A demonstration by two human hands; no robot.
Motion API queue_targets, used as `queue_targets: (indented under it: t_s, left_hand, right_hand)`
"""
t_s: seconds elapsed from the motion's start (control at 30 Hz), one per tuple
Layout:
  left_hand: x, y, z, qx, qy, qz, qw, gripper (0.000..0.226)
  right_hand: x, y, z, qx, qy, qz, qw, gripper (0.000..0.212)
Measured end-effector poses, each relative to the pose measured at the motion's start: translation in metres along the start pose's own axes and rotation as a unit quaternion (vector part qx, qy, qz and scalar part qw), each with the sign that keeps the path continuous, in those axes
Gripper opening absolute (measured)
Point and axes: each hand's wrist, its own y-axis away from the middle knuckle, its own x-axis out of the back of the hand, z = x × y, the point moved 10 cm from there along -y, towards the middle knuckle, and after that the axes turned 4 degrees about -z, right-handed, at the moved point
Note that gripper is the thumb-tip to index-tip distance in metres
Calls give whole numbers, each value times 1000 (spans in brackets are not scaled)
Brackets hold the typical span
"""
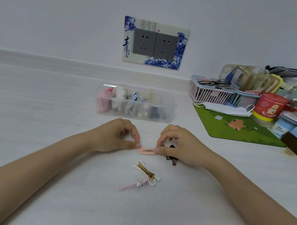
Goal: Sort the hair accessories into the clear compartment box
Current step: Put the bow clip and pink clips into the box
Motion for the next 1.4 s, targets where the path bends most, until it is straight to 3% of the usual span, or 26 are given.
queue_targets:
  t_s: [0.13,0.37,0.53,0.63,0.83,0.97,1.1,1.2,1.4]
  left_hand:
    - [-9,-2,4,-4,2,-7,1000,18]
    - [-6,-2,7,6,37,33,999,10]
    - [12,-1,10,-6,112,128,985,10]
    - [11,-2,17,-27,153,107,982,14]
    - [-10,6,20,-19,82,-54,995,24]
    - [-26,10,21,-25,51,-126,990,20]
    - [-27,11,25,-38,34,-137,989,20]
    - [-27,10,24,-39,23,-126,991,19]
    - [-7,2,11,-24,22,-13,999,15]
  right_hand:
    - [-2,-3,-2,15,-3,18,1000,9]
    - [5,-2,6,8,-33,69,997,9]
    - [24,-1,-3,27,-178,131,975,4]
    - [56,-8,-3,25,-229,194,954,8]
    - [140,-37,14,-9,-117,306,945,14]
    - [135,-66,16,-17,-26,280,959,11]
    - [116,-80,25,-55,59,223,971,15]
    - [113,-69,26,-43,59,242,967,18]
    - [90,-33,5,43,2,273,961,9]
